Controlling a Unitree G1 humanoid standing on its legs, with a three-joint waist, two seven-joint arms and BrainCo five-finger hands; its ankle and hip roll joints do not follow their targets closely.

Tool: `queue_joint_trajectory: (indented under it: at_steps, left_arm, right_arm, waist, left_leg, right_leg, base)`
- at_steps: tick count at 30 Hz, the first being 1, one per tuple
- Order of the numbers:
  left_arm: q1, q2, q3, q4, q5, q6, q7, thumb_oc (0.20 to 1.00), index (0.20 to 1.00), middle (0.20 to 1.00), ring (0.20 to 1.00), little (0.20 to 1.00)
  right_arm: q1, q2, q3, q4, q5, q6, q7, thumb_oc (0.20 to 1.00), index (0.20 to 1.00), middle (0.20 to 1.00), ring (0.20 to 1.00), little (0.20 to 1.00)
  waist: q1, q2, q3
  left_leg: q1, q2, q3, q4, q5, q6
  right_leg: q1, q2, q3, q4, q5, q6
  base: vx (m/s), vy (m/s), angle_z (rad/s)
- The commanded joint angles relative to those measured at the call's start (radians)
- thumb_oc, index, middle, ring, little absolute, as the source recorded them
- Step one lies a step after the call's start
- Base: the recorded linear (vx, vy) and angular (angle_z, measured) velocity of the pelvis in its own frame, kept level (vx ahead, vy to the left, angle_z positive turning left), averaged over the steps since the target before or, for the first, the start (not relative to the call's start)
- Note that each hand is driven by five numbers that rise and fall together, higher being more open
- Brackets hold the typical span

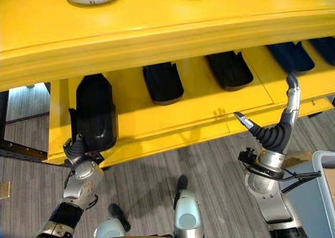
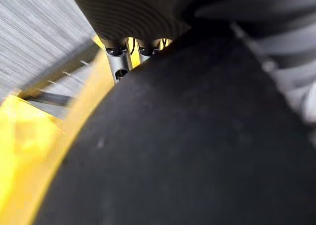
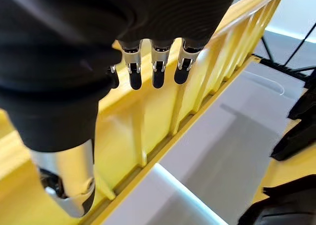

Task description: Move parts from the plastic box to the shelf.

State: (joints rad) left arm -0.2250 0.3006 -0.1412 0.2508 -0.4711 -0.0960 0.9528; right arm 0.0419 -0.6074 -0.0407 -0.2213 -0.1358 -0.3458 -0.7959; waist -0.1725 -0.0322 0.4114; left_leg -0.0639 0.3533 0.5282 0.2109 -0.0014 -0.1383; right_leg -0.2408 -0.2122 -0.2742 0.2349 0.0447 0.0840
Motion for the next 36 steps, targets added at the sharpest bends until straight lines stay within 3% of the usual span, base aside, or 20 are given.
queue_joint_trajectory:
  at_steps: [1, 8, 14, 20, 25, 36]
  left_arm:
    - [-0.002, 0.072, 0.048, -0.169, 0.121, -0.1, 0.067, 0.2, 0.2, 0.2, 0.2, 0.2]
    - [-0.051, 0.075, 0.078, -0.17, 0.129, -0.114, 0.126, 0.2, 0.2, 0.2, 0.2, 0.2]
    - [-0.137, 0.128, 0.132, -0.144, 0.13, -0.052, 0.184, 0.2, 0.2, 0.2, 0.2, 0.2]
    - [-0.184, 0.17, 0.179, -0.043, 0.127, -0.037, 0.197, 0.2, 0.2, 0.2, 0.2, 0.2]
    - [-0.231, 0.248, 0.201, 0.047, 0.18, 0.022, 0.172, 0.2, 0.2, 0.2, 0.2, 0.2]
    - [-0.297, 0.364, 0.208, 0.146, 0.16, 0.069, 0.099, 0.2, 0.2, 0.2, 0.2, 0.2]
  right_arm:
    - [-0.022, -0.035, -0.061, -0.016, 0.079, -0.039, -0.022, 1.0, 1.0, 1.0, 1.0, 1.0]
    - [-0.066, -0.033, -0.051, 0.021, 0.089, -0.035, -0.001, 1.0, 1.0, 1.0, 1.0, 1.0]
    - [-0.097, -0.042, -0.04, 0.04, 0.109, -0.007, 0.044, 1.0, 1.0, 1.0, 1.0, 1.0]
    - [-0.117, -0.053, -0.035, 0.052, 0.122, 0.008, 0.071, 1.0, 1.0, 1.0, 1.0, 1.0]
    - [-0.132, -0.078, -0.036, 0.057, 0.145, 0.027, 0.099, 1.0, 1.0, 1.0, 1.0, 1.0]
    - [-0.154, -0.112, -0.049, 0.067, 0.172, 0.046, 0.141, 1.0, 1.0, 1.0, 1.0, 1.0]
  waist:
    - [-0.007, -0.015, -0.006]
    - [-0.007, -0.017, 0.032]
    - [-0.014, -0.019, 0.053]
    - [-0.021, -0.021, 0.06]
    - [-0.031, -0.021, 0.064]
    - [-0.052, -0.013, 0.077]
  left_leg:
    - [-0.122, -0.014, -0.029, 0.081, -0.037, 0.036]
    - [-0.205, -0.003, -0.04, 0.14, -0.037, 0.042]
    - [-0.263, 0.009, -0.042, 0.192, -0.036, 0.041]
    - [-0.299, 0.015, -0.044, 0.226, -0.032, 0.039]
    - [-0.323, 0.023, -0.039, 0.253, -0.033, 0.04]
    - [-0.354, 0.037, -0.03, 0.298, -0.028, 0.037]
  right_leg:
    - [0.058, 0.039, -0.013, 0.106, -0.214, 0.022]
    - [-0.001, 0.029, -0.005, 0.167, -0.234, 0.018]
    - [-0.045, 0.026, 0.008, 0.217, -0.248, 0.011]
    - [-0.065, 0.026, 0.019, 0.244, -0.258, 0.003]
    - [-0.085, 0.023, 0.029, 0.269, -0.264, -0.004]
    - [-0.117, 0.023, 0.05, 0.304, -0.276, -0.012]
  base:
    - [-0.21, 0.108, 0.04]
    - [-0.1, 0.055, 0.02]
    - [-0.05, 0.056, 0.02]
    - [-0.01, 0.049, -0.04]
    - [-0.01, 0.039, -0.02]
    - [0.0, 0.04, -0.04]
